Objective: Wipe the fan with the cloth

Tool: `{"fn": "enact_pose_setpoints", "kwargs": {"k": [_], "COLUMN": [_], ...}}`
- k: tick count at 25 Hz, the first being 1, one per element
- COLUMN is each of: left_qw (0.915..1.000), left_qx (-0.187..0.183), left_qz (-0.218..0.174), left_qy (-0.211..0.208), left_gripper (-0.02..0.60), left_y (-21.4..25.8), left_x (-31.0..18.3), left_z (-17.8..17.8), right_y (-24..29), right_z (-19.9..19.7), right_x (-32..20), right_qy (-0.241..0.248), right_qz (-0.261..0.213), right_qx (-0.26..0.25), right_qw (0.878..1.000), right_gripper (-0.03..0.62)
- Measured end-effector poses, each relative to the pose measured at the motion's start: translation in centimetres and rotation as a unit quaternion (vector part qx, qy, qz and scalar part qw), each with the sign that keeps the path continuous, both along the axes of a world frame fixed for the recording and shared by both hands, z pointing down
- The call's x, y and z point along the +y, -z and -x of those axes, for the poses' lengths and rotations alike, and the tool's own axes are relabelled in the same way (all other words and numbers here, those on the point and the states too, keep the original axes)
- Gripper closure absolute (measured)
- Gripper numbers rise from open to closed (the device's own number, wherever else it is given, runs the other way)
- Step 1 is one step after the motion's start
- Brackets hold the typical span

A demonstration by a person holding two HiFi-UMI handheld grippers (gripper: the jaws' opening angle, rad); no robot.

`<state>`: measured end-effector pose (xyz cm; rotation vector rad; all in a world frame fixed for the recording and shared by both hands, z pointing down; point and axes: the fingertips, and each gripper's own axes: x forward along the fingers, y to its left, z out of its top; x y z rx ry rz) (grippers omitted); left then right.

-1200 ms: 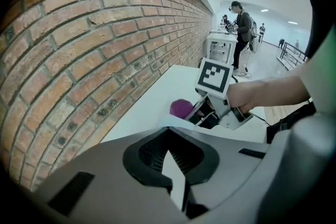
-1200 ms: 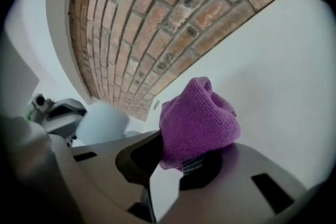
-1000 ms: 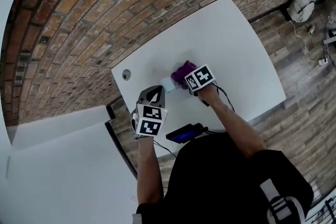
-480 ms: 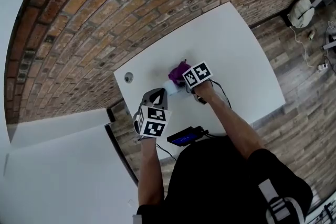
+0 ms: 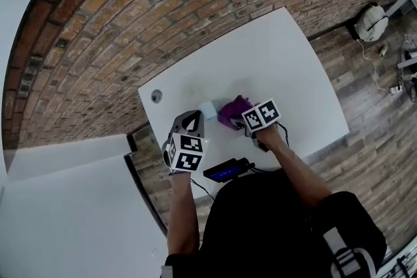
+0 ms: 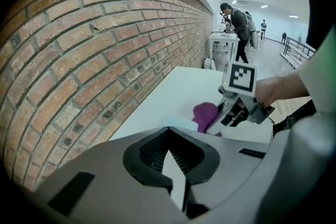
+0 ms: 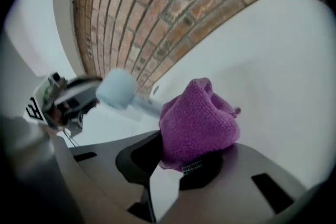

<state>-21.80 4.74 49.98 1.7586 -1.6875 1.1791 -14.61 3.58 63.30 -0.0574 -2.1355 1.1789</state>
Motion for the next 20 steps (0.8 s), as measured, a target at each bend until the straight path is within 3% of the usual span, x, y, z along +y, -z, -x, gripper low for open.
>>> {"fn": "enact_pose_setpoints", "kwargs": {"k": [4,8,12,15,20], "left_qw": [0.9990,0.9923,0.9867,0.9840,0.9854], "left_qx": [0.033,0.122,0.156,0.166,0.147], "left_qz": [-0.025,0.009,0.010,0.001,-0.001], "left_qy": [0.021,0.020,0.045,0.065,0.086], "left_gripper": [0.581,0.581,0.581,0.580,0.581], "left_y": [0.9,-0.6,-2.4,-2.7,-2.8], "left_x": [1.3,3.8,3.9,3.4,3.2], "left_z": [-0.4,-2.5,-2.7,-1.9,0.8], "right_y": [6.8,11.7,11.8,11.0,10.5], "right_z": [4.1,8.5,9.9,8.7,5.3], "right_x": [-7.2,-7.8,-4.3,-4.2,-2.3], "right_qy": [-0.042,0.014,0.101,0.091,0.057], "right_qz": [-0.070,-0.113,-0.113,-0.105,-0.084], "right_qx": [-0.085,-0.143,-0.124,-0.095,-0.080], "right_qw": [0.993,0.983,0.981,0.986,0.992], "right_gripper": [0.528,0.528,0.528,0.528,0.528]}}
